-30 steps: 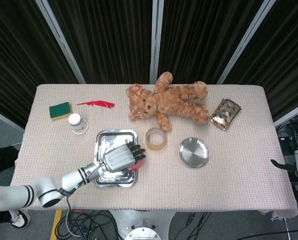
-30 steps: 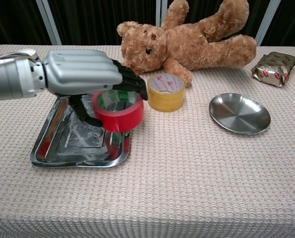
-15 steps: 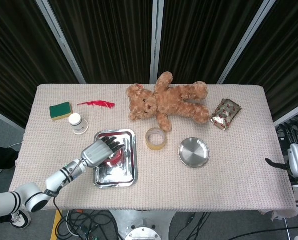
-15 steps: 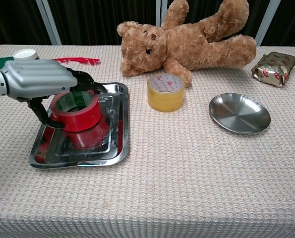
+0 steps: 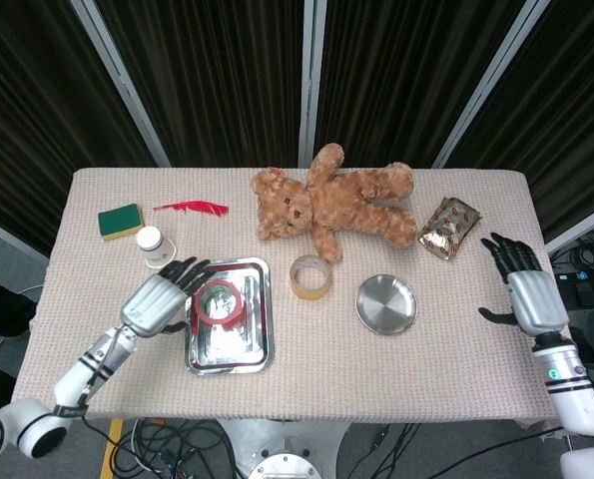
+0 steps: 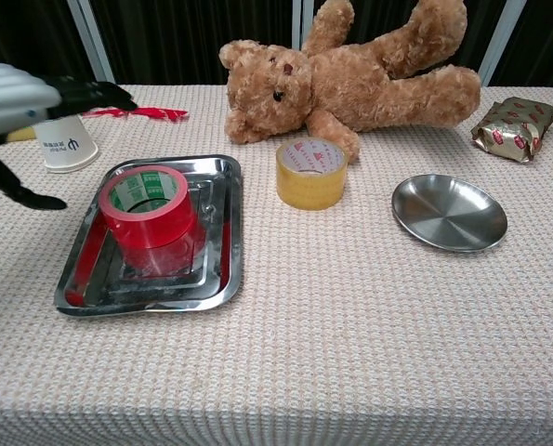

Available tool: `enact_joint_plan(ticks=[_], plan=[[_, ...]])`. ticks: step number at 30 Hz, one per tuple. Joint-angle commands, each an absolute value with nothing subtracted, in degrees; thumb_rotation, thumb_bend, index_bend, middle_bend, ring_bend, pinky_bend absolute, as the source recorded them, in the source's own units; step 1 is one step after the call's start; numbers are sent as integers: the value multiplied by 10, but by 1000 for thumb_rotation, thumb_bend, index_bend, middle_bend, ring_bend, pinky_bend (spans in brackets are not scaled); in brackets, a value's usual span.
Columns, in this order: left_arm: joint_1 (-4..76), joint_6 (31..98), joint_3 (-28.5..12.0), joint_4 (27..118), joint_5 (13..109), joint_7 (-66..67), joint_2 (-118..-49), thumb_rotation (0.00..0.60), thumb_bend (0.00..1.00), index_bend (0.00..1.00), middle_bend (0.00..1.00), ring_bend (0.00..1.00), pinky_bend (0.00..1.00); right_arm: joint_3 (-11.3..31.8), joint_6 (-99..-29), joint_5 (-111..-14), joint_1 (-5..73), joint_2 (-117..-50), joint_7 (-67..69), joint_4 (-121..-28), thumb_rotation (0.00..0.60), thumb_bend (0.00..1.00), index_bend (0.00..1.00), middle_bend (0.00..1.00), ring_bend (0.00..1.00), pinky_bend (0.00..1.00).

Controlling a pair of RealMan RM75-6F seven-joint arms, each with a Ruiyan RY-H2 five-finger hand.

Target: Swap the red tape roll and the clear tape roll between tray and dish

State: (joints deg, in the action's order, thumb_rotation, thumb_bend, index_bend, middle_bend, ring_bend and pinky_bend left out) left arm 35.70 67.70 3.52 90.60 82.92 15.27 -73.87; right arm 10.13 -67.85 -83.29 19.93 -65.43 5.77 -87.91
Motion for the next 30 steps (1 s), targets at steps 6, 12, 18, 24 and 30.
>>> enact_joint_plan(ticks=[6,12,18,24,30], plan=[[204,804,46,904,755,96,-703,600,122,4,7,0,155,128,-495,-811,360,-713,-85,-938,600,0,0,0,0,0],[152,850,49,859,777,41,-727,600,123,5,19,0,154,149,-403,-702,454,-800,-169,-885,600,0,0,0,0,0],[128,845,48,825,784,14,-737,600,124,5,19,0,149,151,-369,-610,524,-864,-234,-828,600,0,0,0,0,0],[114,839,42,807,790,-10,-736,600,124,5,19,0,147,143,-360,-554,565,-904,-259,-782,600,0,0,0,0,0],[107,833,36,805,800,-20,-733,600,125,5,19,0,147,133,-367,-522,587,-934,-268,-749,600,23,0,80,18,7]])
